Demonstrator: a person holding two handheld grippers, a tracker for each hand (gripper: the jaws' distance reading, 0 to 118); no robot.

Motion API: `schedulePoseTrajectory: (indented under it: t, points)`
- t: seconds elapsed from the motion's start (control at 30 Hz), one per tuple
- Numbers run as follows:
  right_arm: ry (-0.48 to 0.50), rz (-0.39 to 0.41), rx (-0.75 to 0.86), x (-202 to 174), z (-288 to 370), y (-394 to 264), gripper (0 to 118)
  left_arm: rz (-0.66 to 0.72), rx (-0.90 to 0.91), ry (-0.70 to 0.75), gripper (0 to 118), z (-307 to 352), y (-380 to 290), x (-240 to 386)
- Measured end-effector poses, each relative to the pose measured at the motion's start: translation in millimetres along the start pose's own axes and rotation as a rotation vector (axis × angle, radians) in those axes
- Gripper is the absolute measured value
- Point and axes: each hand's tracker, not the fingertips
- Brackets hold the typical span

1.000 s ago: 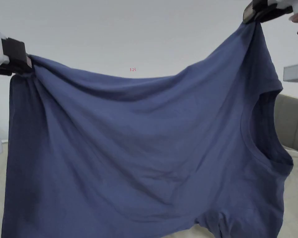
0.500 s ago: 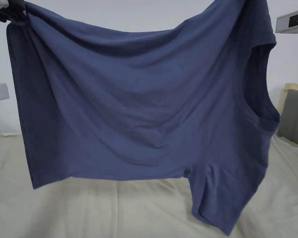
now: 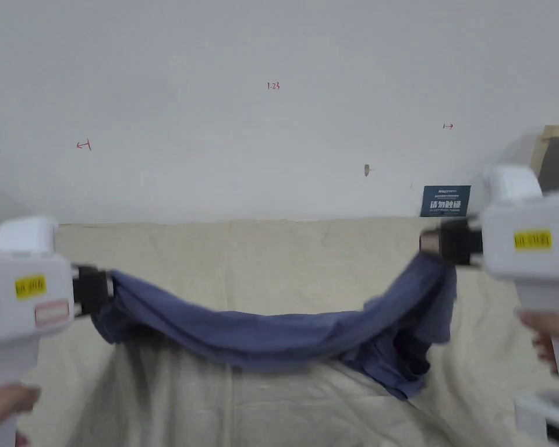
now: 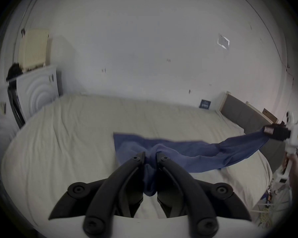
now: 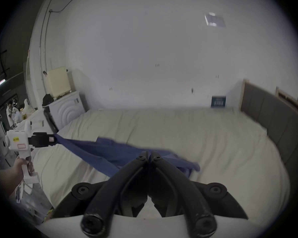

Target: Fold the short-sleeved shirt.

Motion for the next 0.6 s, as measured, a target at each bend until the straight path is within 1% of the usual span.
schedulePoseTrajectory:
  t: [0.1,0.2,0.27,0.3,0.37,0.47,0.53,0.6]
  points:
    - [0.021,-0.036,-0.012,-5,30,-68,0,-0.013,-0.009,0.003,12,20,-52,-1]
    - [0.026,-0.067,-0.007,-8,73,-115,0,-0.011,-0.003,0.0,12,58,-90,-2]
    - [0.015,-0.073,0.009,-9,104,-129,0,0.047,0.02,-0.003,12,86,-104,-6]
    - [0.026,-0.078,0.011,-10,121,-132,0,0.087,0.032,-0.008,12,102,-112,-9]
    - [0.024,-0.065,0.041,-18,154,-134,0,0.119,0.058,-0.006,12,130,-121,-11]
    - [0.012,-0.041,0.077,-22,195,-131,0,0.099,0.051,-0.002,12,163,-125,-11]
    - [-0.002,-0.046,0.093,-26,214,-128,0,0.046,0.069,0.021,12,180,-124,-7]
    - [0.005,-0.05,0.099,-28,227,-126,0,0.051,0.091,0.015,12,197,-123,-5]
